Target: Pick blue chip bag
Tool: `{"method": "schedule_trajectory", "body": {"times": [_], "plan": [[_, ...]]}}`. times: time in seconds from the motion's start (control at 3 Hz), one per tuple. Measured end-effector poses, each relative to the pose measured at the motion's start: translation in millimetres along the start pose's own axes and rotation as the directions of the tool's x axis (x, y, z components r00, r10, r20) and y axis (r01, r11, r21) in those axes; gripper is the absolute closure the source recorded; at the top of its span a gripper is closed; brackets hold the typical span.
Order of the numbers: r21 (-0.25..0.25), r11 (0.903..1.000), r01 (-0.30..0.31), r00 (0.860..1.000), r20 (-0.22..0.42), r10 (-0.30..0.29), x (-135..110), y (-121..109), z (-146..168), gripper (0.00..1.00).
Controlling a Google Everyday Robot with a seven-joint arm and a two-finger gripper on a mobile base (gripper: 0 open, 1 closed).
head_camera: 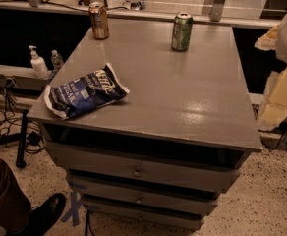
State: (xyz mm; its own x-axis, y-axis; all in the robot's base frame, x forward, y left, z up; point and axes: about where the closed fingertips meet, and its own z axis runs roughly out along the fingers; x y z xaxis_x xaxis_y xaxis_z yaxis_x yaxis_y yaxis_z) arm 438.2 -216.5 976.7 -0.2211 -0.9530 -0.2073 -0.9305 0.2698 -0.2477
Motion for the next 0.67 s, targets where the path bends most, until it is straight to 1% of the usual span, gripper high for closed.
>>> {"method": "schedule_trajectory", "body": {"times": [0.33, 0.67], "plan": [[0.000, 1.0000, 0.000, 1.000, 0.000, 0.000, 0, 0, 0, 0.00], [-0.012, 0.9999, -0.008, 0.998, 0.062, 0.008, -12, -1, 1, 0.00]]}}
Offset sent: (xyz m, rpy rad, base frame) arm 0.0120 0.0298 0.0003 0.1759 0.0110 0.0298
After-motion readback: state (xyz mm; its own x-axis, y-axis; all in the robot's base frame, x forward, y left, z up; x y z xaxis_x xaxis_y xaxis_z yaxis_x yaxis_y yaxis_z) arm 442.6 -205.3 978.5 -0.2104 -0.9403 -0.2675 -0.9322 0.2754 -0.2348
